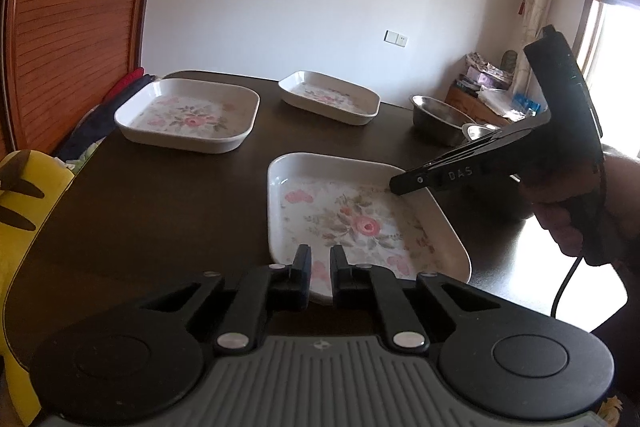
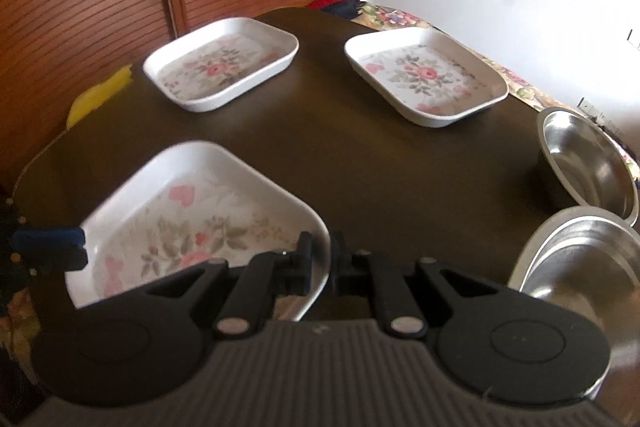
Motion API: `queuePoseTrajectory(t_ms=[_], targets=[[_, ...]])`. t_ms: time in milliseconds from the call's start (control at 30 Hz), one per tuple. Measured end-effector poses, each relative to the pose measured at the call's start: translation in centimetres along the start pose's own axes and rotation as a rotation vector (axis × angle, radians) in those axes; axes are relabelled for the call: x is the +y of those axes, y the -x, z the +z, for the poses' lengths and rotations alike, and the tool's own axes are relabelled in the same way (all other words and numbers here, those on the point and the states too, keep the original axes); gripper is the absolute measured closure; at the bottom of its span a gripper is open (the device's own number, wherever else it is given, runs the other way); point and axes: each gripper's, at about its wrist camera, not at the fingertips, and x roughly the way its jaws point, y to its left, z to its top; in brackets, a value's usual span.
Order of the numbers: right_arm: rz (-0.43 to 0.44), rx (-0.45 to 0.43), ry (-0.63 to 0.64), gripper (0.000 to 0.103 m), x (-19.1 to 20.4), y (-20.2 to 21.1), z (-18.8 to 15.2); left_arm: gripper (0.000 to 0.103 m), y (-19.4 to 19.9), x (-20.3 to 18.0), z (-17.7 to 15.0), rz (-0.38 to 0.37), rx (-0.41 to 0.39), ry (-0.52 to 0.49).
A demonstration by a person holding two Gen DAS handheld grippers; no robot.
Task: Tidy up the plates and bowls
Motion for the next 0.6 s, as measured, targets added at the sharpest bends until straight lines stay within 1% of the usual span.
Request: queuePoseTrajectory(t_ms=[167,233,267,300,333,367,400,467,533,600], targets=[[-0.003,-0.011,-0.007,0.092,0.0,0.2,-0.3,0.062,0.8,-0.2,0.2,0.000,-0.022,0.003],[-0.012,-0.014,-0.016,0.091,-0.1,0.2,-0.2,0.060,1.4,-0.4,0.4,0.001,-0.042,-0.003],[-0.022,-0.017,-0.018,0.088,-0.2,0.3,-0.1,0.056,1.7,-0.5,0.6,0.007,-0.053,-0.010],[-0.030,-0.017,-0.021,0.076,-0.2,0.3,0.0,0.048,2.0,-0.5,0.7,0.016,-0.065,-0.016],[-0.033,-0.019,-0.028,0.055,-0.3,0.4,0.0,0.043,2.2,-0.6,0.8,0.023,-0.077,-0.022],[-0.030,-0.028,-0.034,0.049,-0.5,0.6,0.1,0.033,2.5,-0.6,0.9,0.030,-0.089,-0.026],[-0.028,-0.048,-0.040,0.047,-0.6,1.1,0.1,0.026,2.7,-0.6,0.9,0.036,-0.099,-0.029],[-0.026,-0.077,-0.050,0.047,-0.9,1.9,0.2,0.020,3.1,-0.7,0.9,0.047,-0.120,-0.033],[-0.016,-0.118,-0.067,0.047,-1.0,3.1,0.1,0.016,3.3,-0.7,0.9,0.060,-0.129,-0.041],[0.002,-0.169,-0.081,0.046,-1.0,4.6,-0.1,0.007,3.5,-0.7,0.9,0.078,-0.135,-0.052]])
